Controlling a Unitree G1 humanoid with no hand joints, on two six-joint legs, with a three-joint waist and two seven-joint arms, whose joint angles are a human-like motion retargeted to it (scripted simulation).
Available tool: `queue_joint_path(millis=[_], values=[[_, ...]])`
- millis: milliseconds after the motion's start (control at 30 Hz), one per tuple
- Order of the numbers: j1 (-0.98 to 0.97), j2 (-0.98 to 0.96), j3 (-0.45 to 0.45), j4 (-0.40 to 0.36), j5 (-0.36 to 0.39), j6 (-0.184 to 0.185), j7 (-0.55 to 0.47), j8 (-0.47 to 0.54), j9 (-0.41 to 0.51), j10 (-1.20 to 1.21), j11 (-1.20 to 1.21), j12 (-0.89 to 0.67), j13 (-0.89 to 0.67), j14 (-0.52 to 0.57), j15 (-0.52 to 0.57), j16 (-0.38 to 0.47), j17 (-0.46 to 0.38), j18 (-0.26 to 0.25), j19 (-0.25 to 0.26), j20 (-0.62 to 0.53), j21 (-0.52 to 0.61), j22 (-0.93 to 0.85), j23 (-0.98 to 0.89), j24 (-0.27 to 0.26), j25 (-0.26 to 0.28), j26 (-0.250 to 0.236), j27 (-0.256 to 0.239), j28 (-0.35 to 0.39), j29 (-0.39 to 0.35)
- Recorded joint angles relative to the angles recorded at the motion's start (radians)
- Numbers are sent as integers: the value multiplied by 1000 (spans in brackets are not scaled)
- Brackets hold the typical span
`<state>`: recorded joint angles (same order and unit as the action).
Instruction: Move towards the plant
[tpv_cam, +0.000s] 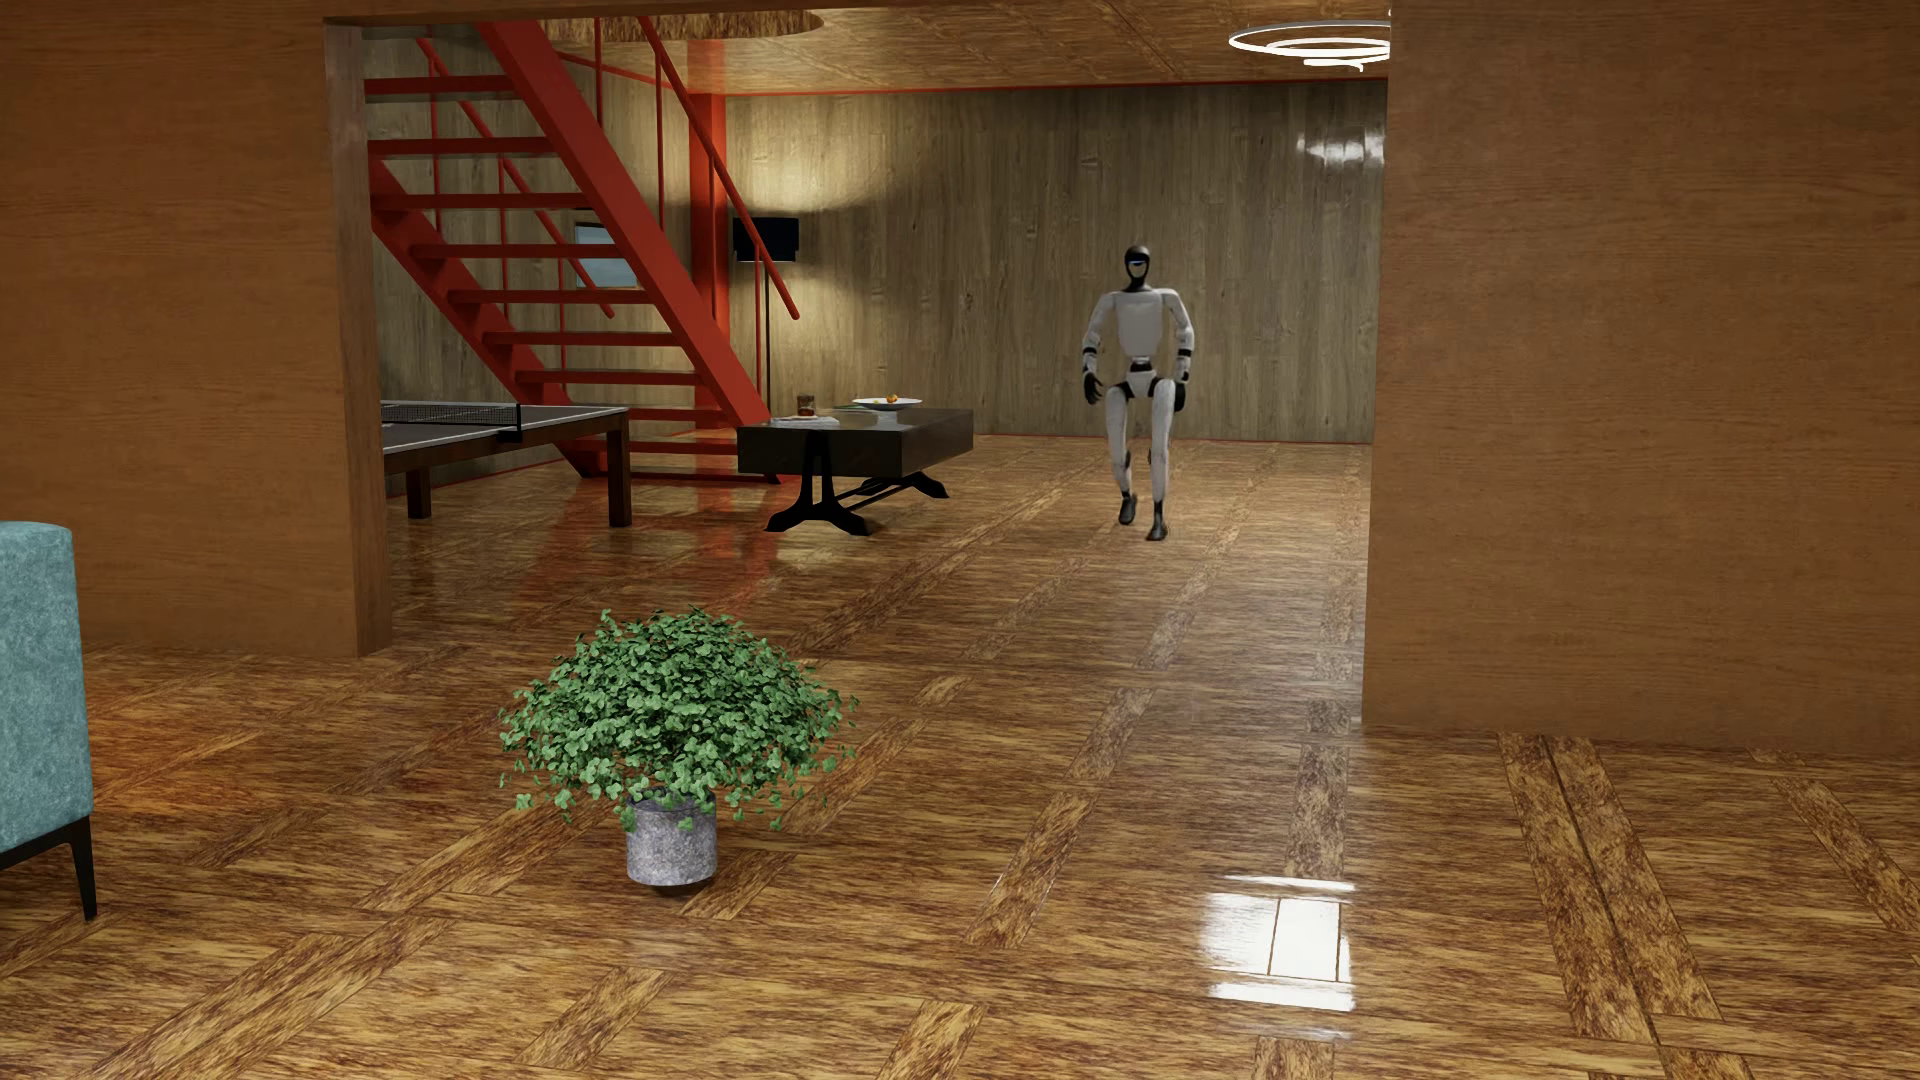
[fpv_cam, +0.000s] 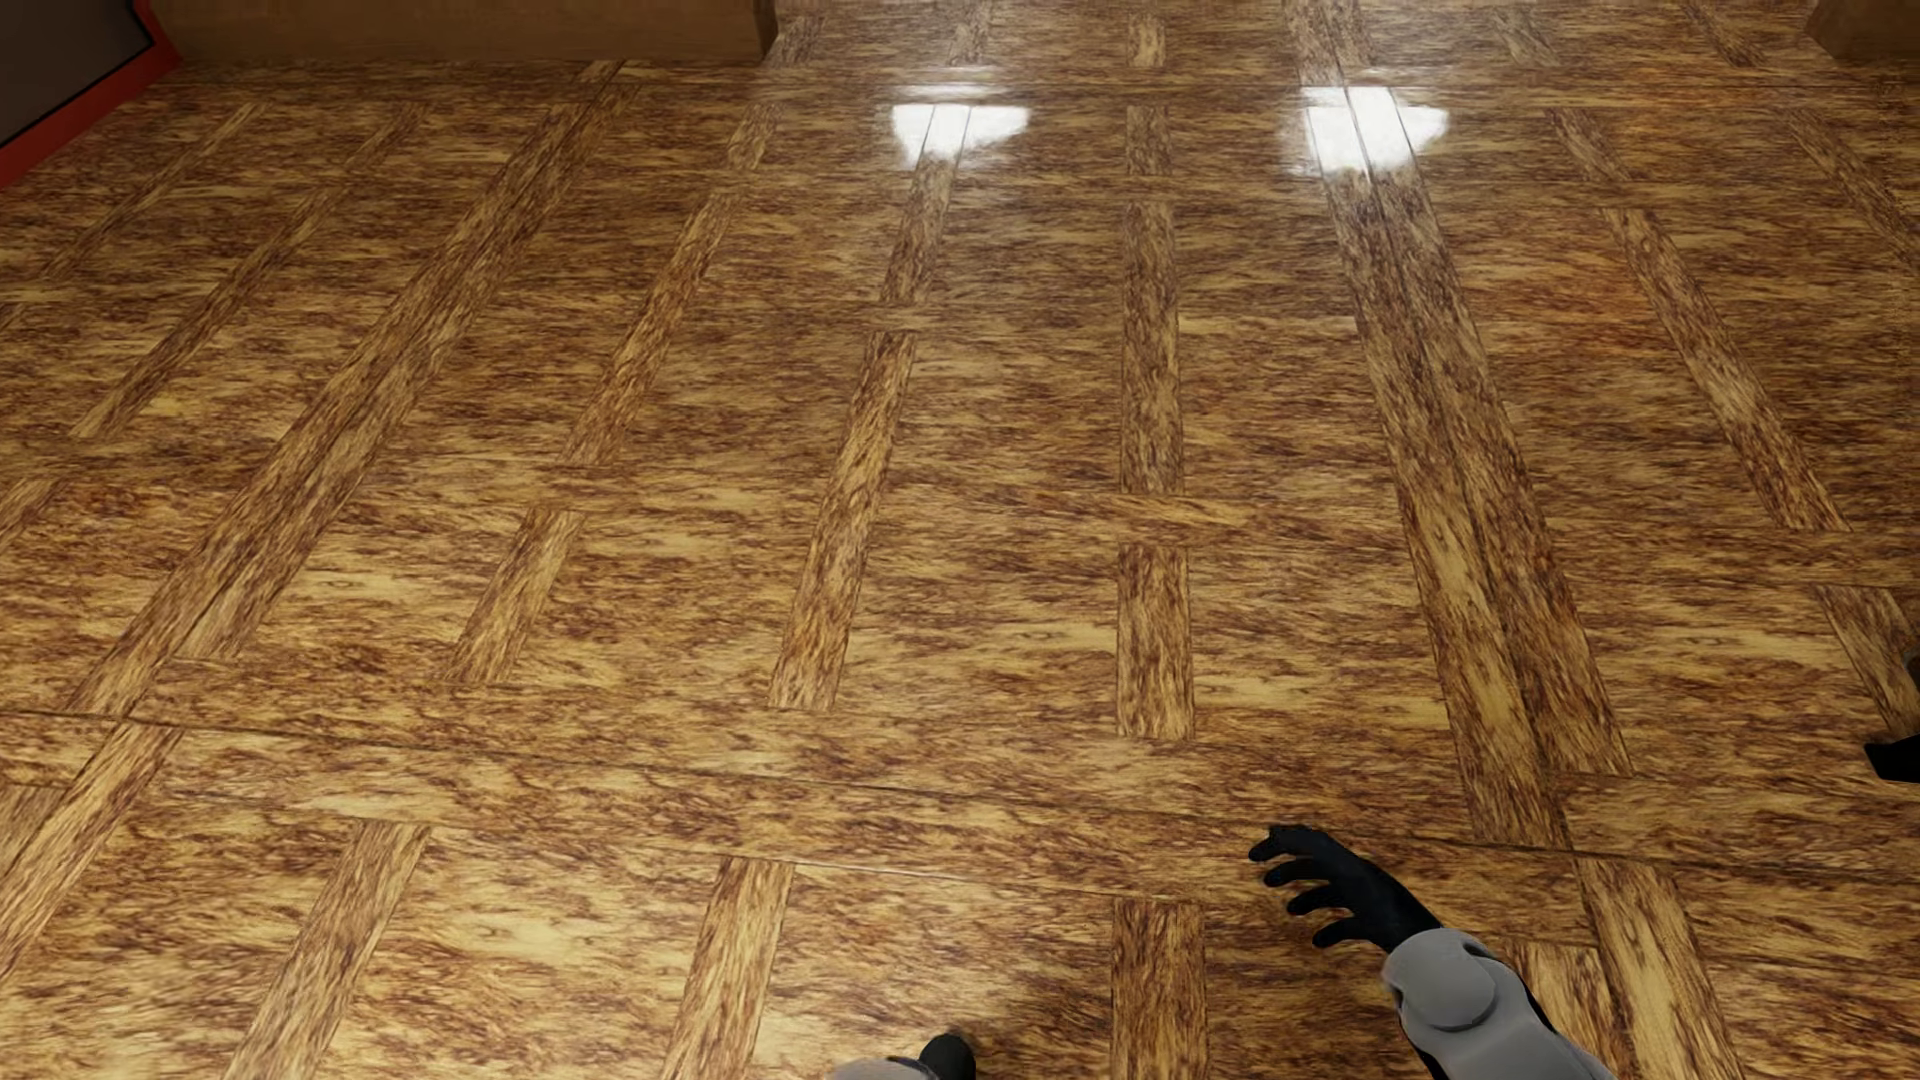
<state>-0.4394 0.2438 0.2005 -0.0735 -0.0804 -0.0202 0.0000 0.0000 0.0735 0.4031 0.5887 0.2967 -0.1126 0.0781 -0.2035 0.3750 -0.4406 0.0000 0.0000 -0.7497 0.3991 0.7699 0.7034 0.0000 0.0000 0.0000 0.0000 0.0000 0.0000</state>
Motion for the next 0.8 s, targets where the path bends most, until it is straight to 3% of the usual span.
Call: queue_joint_path(millis=[33, 67, 133, 167, 200, 267, 367, 500, 533, 567, 600, 667, 733, 767, 800], values=[[-11, 2, 0, -23, -27, -15, 0, 0, 4, 36, 51, -15, 39, 178, 87, 4, 13, 0, 0, 5, 13, -10, 5, 0, 0, 0, 0, 0, 0], [-14, -42, -16, -40, -49, -31, 0, 0, 5, 97, 157, -42, 79, 256, 208, 7, 30, 0, 0, 18, 34, -10, 38, 0, 0, 0, 0, 0, 0], [63, -232, -47, -69, -93, -46, 0, 0, 2, 140, 511, -106, 140, 183, 396, 25, 59, 0, 0, 58, 129, -10, 160, 0, 0, 0, 0, 0, 0], [125, -332, -80, -80, -110, -54, 0, 0, 4, 125, 679, -142, 148, 118, 357, 37, 70, 0, 0, 88, 191, -16, 228, 0, 0, 0, 0, 0, 0], [185, -420, -126, -84, -118, -51, 0, 0, 7, 112, 815, -175, 158, 57, 216, 47, 77, 0, 0, 122, 234, -17, 278, 0, 0, 0, 0, 0, 0], [325, -574, -233, -72, -108, -29, 0, 0, 7, 67, 897, -238, 215, -84, 59, 70, 77, 0, 0, 188, 259, -8, 333, 0, 0, 0, 0, 0, 0], [506, -739, -375, -30, -85, 2, 0, 0, 5, 24, 640, -303, 317, -268, 127, 131, 54, 0, 0, 274, 217, -76, 322, 0, 0, 0, 0, 0, 0], [625, -770, -410, -6, -52, 17, 0, 0, -27, 30, -33, -376, 374, -384, 267, 177, 38, 0, 0, 357, 243, -168, 321, 0, 0, 0, 0, 0, 0], [647, -735, -416, 6, -57, 16, 0, 0, -33, 28, -397, -382, 376, -370, 365, 173, 40, 0, 0, 368, 259, -172, 337, 0, 0, 0, 0, 0, 0], [672, -756, -416, 11, -61, 12, 0, 0, -32, 27, -453, -377, 371, -331, 353, 162, 46, 0, 0, 375, 277, -169, 359, 0, 0, 0, 0, 0, 0], [686, -794, -408, 28, -36, 19, 0, 0, -35, 46, -84, -356, 358, -268, 247, 144, 51, 0, 0, 382, 295, -161, 379, 0, 0, 0, 0, 0, 0], [682, -816, -412, 72, -29, 36, 0, 0, -38, 171, 95, -279, 340, -26, 258, 94, 65, 0, 0, 357, 307, -101, 398, 0, 0, 0, 0, 0, 0], [499, -748, -380, 95, 6, 38, 0, 0, -26, 556, 180, -206, 310, 220, 149, 56, 67, 0, 0, 265, 264, -20, 357, 0, 0, 0, 0, 0, 0], [400, -665, -346, 97, 19, 38, 0, 0, -9, 759, 164, -184, 291, 259, 108, 42, 65, 0, 0, 202, 234, 6, 317, 0, 0, 0, 0, 0, 0], [304, -603, -302, 82, 26, 30, 0, 0, -2, 917, 152, -153, 272, 233, 86, 31, 58, 0, 0, 158, 195, 12, 268, 0, 0, 0, 0, 0, 0]])
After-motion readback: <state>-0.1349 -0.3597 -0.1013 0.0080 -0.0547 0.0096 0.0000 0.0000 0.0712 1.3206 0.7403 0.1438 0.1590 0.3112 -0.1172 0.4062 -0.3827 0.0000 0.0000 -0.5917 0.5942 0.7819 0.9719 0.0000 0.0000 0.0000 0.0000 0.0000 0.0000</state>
